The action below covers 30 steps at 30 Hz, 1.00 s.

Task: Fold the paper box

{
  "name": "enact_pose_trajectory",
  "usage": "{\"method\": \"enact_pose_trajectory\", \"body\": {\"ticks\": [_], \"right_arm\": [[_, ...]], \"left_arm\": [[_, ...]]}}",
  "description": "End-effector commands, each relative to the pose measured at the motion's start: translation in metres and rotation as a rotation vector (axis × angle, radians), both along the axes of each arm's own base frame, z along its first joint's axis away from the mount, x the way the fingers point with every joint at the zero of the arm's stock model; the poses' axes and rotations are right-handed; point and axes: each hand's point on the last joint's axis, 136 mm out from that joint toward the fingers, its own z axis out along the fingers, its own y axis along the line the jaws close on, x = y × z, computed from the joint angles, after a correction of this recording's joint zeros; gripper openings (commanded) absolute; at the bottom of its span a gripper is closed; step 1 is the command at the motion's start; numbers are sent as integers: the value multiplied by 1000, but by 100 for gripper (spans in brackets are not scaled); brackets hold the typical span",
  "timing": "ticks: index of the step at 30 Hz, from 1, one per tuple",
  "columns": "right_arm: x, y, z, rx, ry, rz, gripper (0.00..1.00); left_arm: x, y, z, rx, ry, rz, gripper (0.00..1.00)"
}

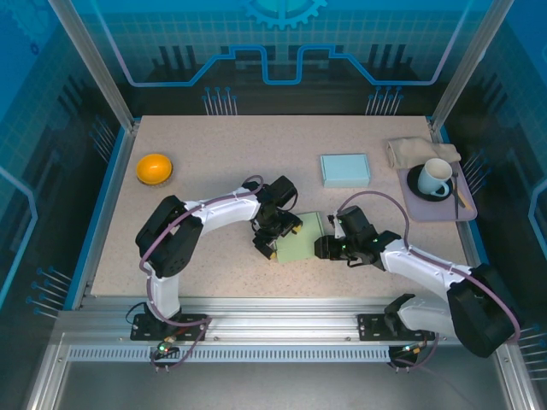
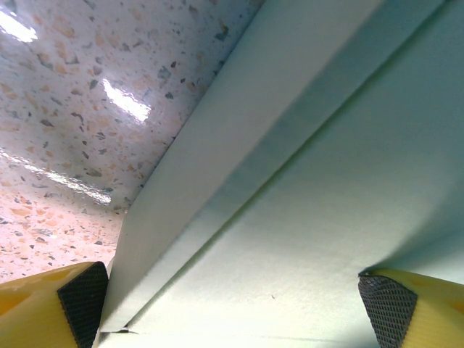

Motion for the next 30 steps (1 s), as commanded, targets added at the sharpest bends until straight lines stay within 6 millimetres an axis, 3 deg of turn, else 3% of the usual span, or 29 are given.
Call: {"method": "enact_pose_trajectory", "body": {"ticks": [1,24,30], "right_arm": [[-1,3,-3,0,-2,21,43],[-2,-15,-26,-62,-67,1,38],[2,-14,-22,-55,-129,-13,37]], "left_arm": [[-32,37,-40,178,159,11,94],[-33,41,-44,180,167,16,94],[-32,41,-44,180,167,17,94]]}}
